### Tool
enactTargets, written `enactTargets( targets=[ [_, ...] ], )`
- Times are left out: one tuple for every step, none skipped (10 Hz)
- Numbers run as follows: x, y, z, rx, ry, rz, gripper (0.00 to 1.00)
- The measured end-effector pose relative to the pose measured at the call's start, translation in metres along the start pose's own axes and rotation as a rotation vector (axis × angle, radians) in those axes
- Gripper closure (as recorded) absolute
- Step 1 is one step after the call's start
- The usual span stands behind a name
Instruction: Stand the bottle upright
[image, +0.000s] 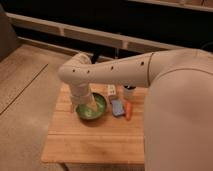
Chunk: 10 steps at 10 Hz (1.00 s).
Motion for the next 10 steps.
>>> enactTargets(
  targets=[
    [-0.022, -0.011, -0.007, -0.004, -0.057, -0.023, 0.35],
    [-0.044, -0.021, -0.017, -0.015, -0.114, -0.05, 0.35],
    [-0.068, -0.034, -0.029, -0.027, -0.169, -0.076, 0.35],
    [-0.094, -0.052, -0.044, -0.044, -0.228, -0.098, 0.35],
    [-0.121, -0.08, -0.061, -0.056, -0.288, -0.105, 0.35],
    [-0.136, -0.096, -0.072, -0.058, -0.326, -0.113, 0.35],
    [-0.143, -0.103, -0.078, -0.062, -0.345, -0.119, 0.35],
    [-0.144, -0.105, -0.079, -0.063, -0.349, -0.121, 0.35],
    [-0.142, -0.103, -0.078, -0.061, -0.345, -0.125, 0.35],
    [-0.138, -0.101, -0.075, -0.052, -0.342, -0.124, 0.35]
  ],
)
